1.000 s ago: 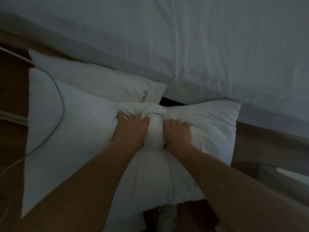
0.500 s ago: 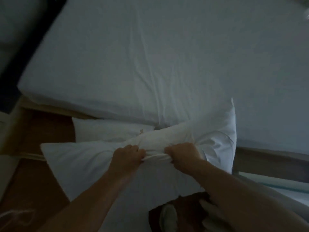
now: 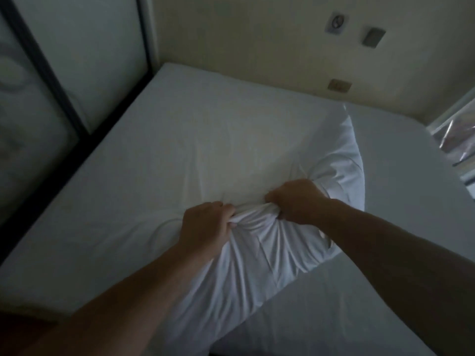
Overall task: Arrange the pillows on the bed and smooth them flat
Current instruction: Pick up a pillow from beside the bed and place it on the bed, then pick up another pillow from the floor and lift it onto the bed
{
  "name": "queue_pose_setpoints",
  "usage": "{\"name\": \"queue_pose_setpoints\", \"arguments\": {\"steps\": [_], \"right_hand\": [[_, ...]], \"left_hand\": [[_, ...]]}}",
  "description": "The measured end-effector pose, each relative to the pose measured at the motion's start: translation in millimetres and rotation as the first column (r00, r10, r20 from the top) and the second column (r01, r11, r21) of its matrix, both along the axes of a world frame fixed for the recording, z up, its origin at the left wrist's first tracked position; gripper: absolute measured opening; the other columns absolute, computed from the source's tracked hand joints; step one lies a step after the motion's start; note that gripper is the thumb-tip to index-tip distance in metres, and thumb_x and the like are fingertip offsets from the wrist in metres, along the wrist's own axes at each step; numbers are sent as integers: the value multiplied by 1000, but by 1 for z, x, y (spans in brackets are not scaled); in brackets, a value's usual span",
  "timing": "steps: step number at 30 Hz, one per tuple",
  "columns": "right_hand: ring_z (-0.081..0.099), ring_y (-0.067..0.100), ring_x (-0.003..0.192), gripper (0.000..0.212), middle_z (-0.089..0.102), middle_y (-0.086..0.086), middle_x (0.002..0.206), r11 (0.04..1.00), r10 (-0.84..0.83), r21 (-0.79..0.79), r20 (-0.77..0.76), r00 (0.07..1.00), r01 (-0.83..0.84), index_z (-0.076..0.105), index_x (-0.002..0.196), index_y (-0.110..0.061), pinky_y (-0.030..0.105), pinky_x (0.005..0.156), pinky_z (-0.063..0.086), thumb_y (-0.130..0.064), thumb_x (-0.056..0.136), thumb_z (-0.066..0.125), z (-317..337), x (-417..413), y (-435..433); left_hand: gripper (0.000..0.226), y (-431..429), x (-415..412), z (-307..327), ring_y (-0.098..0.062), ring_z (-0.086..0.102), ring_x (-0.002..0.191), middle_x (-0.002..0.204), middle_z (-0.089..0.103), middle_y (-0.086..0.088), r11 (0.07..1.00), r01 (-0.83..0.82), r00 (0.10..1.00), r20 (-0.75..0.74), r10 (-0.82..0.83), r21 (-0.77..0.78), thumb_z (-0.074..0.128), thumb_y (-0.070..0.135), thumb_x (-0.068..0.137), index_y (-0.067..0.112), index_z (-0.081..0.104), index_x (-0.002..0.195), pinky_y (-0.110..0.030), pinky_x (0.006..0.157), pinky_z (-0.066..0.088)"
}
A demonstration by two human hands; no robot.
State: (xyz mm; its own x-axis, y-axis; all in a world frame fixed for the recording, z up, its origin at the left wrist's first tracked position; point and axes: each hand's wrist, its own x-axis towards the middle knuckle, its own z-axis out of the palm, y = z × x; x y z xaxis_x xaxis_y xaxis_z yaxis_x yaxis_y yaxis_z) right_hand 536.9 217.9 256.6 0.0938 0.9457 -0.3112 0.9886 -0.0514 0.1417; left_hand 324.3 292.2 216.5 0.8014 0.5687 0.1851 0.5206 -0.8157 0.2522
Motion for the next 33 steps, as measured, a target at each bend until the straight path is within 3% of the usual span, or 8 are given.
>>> {"name": "queue_pose_setpoints", "arguments": {"steps": [4,5,7,10,17,24,30,33], "right_hand": [[61,29,103,32,67,5,109,1000,-13,19,47,999,12,60,105,-26,37,81,43,-37,78,73,-1,82,80],[59,30,105,35,64,7,111,999,-29,18,73,997,28,57,107,-23,38,84,42,-39,80,73,-6,98,95],[54,29,108,43,59,8,115,998,-62,11,85,994,61,52,112,-20,41,90,39,-43,81,71,-22,121,117],[53,27,108,46,56,7,118,997,-68,-36,23,997,69,51,117,-21,41,92,39,-46,83,70,-52,132,126],[51,26,115,52,53,6,128,984,-103,-149,-40,994,96,46,128,-25,42,98,39,-47,86,65,-100,118,115],[53,26,113,52,55,5,127,988,-143,-90,-165,976,129,48,129,-25,44,97,39,-49,85,65,-100,56,131],[53,28,113,51,55,6,127,994,-105,-53,-223,969,95,49,129,-25,46,96,41,-48,86,65,-79,-21,118],[51,29,115,52,52,5,130,995,-101,-54,-268,958,90,48,130,-25,47,94,44,-46,86,66,-69,-69,95]], "left_hand": [[17,70,84,-12,-33,67,75,79,69,-7,997,-70,996,48,69,21,66,35,85,18,65,87,-36,64,48],[23,83,102,-19,-33,66,85,90,70,-8,995,-98,995,-6,98,10,59,39,89,21,64,103,-41,76,49],[47,104,128,-41,-33,56,112,120,63,-7,986,-148,969,-210,129,-76,50,51,90,31,45,133,-54,101,36],[67,118,145,-78,-34,39,132,145,43,-4,948,-211,911,-400,102,-238,44,66,85,39,21,143,-64,108,21],[75,128,125,-117,-33,32,137,153,32,-3,916,-276,887,-444,126,-292,43,69,82,40,14,145,-66,109,18],[78,119,71,-108,-34,31,138,154,32,-7,865,-341,905,-377,196,-367,48,65,83,40,11,147,-62,113,15],[67,91,11,-86,-35,46,125,139,49,-12,839,-411,900,-307,311,-355,49,56,88,28,25,144,-52,108,29],[58,59,-41,-80,-36,51,120,131,55,-13,783,-469,882,-267,389,-408,49,49,90,22,35,139,-48,103,35]]}}
